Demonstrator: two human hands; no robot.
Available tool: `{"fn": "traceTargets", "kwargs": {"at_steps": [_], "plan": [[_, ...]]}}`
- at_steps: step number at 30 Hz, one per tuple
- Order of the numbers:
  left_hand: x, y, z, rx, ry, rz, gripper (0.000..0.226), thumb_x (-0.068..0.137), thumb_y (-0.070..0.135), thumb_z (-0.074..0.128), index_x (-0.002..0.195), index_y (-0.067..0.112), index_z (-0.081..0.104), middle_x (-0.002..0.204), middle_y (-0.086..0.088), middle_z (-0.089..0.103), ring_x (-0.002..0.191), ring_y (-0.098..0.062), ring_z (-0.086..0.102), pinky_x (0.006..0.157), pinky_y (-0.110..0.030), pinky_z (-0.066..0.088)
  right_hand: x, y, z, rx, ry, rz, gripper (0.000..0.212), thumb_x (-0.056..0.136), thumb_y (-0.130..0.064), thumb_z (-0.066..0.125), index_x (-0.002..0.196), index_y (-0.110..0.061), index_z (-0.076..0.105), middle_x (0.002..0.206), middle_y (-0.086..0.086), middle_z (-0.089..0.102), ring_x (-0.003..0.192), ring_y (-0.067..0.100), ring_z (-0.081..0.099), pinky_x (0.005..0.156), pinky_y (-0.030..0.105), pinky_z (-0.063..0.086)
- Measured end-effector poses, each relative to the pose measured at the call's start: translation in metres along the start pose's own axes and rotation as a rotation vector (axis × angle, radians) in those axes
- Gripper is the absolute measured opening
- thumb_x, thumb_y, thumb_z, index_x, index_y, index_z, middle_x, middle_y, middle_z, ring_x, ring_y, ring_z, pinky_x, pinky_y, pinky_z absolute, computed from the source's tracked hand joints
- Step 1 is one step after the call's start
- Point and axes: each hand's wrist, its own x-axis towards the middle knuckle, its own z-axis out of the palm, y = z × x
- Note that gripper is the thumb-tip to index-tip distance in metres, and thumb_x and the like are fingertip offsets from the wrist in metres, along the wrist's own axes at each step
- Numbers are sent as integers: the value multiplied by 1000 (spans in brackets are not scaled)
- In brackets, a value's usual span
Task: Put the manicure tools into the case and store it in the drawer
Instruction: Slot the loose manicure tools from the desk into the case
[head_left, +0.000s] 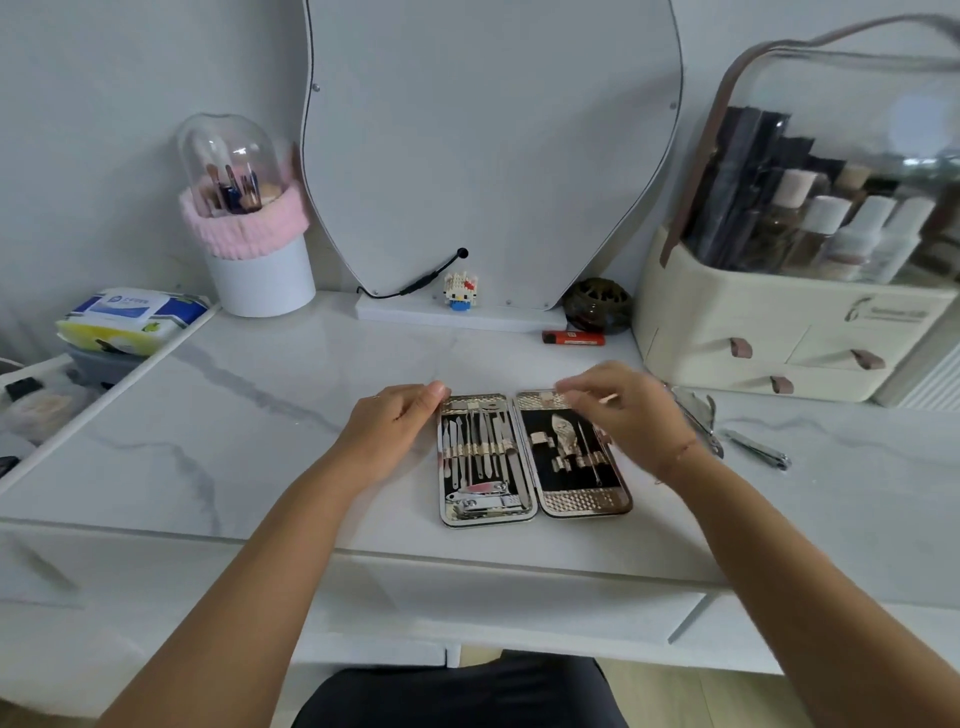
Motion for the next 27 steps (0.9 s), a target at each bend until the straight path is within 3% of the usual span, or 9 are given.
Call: {"fn": "traceTargets", "kwargs": {"at_steps": [2, 4, 6, 8, 12, 16, 21, 24, 27], "plan": [[0, 2, 0, 5, -5, 0, 63, 86, 65, 24, 119, 29, 64, 127, 7, 61, 124, -14, 48, 96, -25, 31, -5, 19, -24, -48, 186, 107, 13, 83, -17, 67, 93, -14, 74, 90, 3, 70, 78, 12, 61, 72, 18, 45], [0, 3, 0, 10, -5, -2, 61, 87, 64, 25, 121, 30, 63, 129, 8, 59, 126, -13, 47, 95, -23, 29, -10, 38, -47, -135, 257, 242, 10, 79, -16, 70, 86, -11, 74, 77, 5, 70, 74, 17, 60, 68, 21, 42], [-1, 3, 0, 7, -5, -12, 58, 89, 62, 25, 122, 31, 62, 132, 8, 58, 129, -13, 45, 96, -23, 28, -14, 53, -60, -217, 224, 346, 10, 80, -19, 69, 84, -11, 73, 72, 3, 68, 69, 17, 57, 64, 16, 38], [-1, 3, 0, 3, -7, -16, 60, 87, 64, 25, 121, 33, 62, 132, 9, 57, 129, -13, 44, 98, -24, 28, -18, 62, -64, -281, 191, 393, 12, 80, -23, 70, 86, -12, 71, 82, 5, 67, 67, 7, 46, 68, 19, 36], [-1, 3, 0, -6, -7, -27, 63, 83, 68, 24, 121, 34, 62, 132, 10, 57, 130, -13, 44, 99, -24, 27, -19, 73, -63, -277, 196, 457, 19, 78, -27, 72, 90, -12, 70, 77, 3, 60, 77, 21, 51, 70, 28, 40], [-1, 3, 0, 7, -8, -29, 61, 86, 65, 24, 122, 33, 61, 133, 9, 57, 131, -13, 43, 101, -24, 26, -15, 73, -58, -279, 155, 474, 7, 76, -22, 72, 76, -18, 66, 64, -5, 53, 67, 22, 52, 56, 26, 35], [-1, 2, -1, 7, -9, -27, 60, 88, 64, 24, 123, 32, 61, 133, 10, 57, 131, -12, 43, 104, -25, 26, -10, 67, -57, -331, 79, 508, 25, 77, -22, 68, 53, -25, 59, 56, 0, 59, 60, 23, 57, 55, 25, 39], [-1, 2, 0, 6, -8, -23, 60, 88, 64, 24, 123, 32, 61, 133, 9, 57, 130, -13, 43, 104, -26, 27, -7, 62, -60, -381, 5, 545, 41, 75, -22, 63, 36, -16, 53, 37, 0, 49, 41, 17, 47, 45, 23, 32], [-1, 3, 0, 4, -8, -26, 61, 86, 65, 23, 122, 33, 61, 132, 9, 58, 130, -13, 44, 103, -26, 28, -5, 57, -63, -404, -36, 565, 43, 76, -22, 63, 35, -14, 52, 30, -3, 41, 38, 14, 42, 44, 24, 30]]}}
